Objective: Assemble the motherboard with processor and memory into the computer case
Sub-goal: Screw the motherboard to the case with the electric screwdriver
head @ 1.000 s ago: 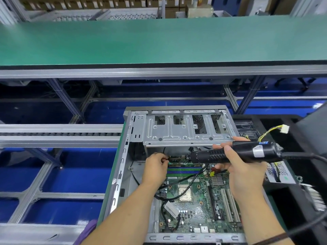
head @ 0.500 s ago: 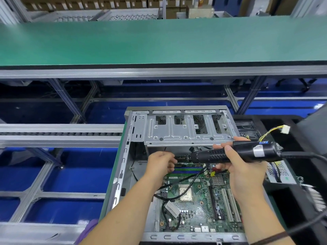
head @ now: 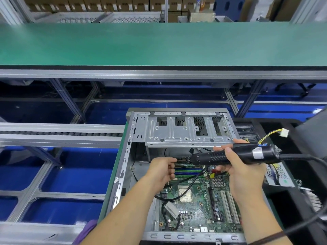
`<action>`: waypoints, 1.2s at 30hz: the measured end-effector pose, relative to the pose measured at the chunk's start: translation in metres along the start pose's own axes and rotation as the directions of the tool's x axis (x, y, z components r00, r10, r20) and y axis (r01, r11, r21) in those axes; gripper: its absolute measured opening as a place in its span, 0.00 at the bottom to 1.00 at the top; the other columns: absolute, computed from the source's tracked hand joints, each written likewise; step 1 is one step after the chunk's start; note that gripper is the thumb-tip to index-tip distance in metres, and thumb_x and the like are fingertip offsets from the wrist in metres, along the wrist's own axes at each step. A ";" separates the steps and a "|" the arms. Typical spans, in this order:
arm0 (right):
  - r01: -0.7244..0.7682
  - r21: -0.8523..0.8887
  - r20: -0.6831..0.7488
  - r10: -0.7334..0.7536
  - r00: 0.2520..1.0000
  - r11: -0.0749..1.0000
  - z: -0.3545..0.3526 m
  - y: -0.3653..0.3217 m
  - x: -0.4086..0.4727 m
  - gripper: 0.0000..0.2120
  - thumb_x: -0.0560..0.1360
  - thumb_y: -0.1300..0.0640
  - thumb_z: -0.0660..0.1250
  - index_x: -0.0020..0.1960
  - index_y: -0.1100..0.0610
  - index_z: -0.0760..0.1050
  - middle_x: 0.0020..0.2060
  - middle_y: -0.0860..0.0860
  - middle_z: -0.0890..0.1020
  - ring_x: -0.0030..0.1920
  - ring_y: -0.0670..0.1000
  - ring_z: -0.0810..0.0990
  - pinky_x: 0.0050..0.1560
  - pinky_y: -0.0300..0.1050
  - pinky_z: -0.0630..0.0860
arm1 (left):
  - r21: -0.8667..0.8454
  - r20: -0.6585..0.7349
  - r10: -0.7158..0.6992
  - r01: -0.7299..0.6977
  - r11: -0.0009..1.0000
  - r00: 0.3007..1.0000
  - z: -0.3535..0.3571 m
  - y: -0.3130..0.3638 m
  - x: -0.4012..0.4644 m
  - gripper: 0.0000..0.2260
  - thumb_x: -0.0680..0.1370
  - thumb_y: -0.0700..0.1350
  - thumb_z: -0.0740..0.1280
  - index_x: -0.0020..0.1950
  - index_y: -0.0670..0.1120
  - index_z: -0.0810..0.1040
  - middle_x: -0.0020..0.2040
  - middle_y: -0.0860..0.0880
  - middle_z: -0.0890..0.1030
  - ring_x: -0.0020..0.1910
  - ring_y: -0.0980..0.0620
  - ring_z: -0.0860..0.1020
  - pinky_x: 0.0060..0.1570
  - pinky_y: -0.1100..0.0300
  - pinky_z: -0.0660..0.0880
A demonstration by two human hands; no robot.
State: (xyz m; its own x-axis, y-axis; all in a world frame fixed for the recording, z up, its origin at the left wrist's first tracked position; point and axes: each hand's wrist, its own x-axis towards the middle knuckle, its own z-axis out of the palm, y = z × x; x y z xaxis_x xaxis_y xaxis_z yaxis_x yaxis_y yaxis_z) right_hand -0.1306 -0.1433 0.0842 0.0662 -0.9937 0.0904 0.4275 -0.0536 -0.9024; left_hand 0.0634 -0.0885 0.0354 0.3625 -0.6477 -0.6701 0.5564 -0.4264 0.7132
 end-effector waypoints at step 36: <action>0.041 -0.023 0.004 -0.041 0.999 0.999 0.000 -0.002 -0.004 0.13 0.75 0.68 0.71 0.53 0.52 0.79 0.43 0.56 0.83 0.47 0.64 0.86 0.25 0.45 0.78 | 0.739 0.379 0.700 -0.653 0.165 0.606 0.015 -0.016 -0.001 0.11 0.78 0.45 0.69 0.59 0.46 0.83 0.42 0.53 0.74 0.42 0.54 0.73 0.42 0.65 0.69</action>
State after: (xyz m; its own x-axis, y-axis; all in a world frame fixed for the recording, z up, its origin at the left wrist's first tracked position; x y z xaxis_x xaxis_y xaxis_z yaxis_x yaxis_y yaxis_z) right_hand -0.1316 -0.1391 0.0862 0.0526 -0.9903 0.1290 0.4094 -0.0964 -0.9072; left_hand 0.0432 -0.0902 0.0275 0.3256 -0.9299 0.1710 -0.6974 -0.1140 0.7075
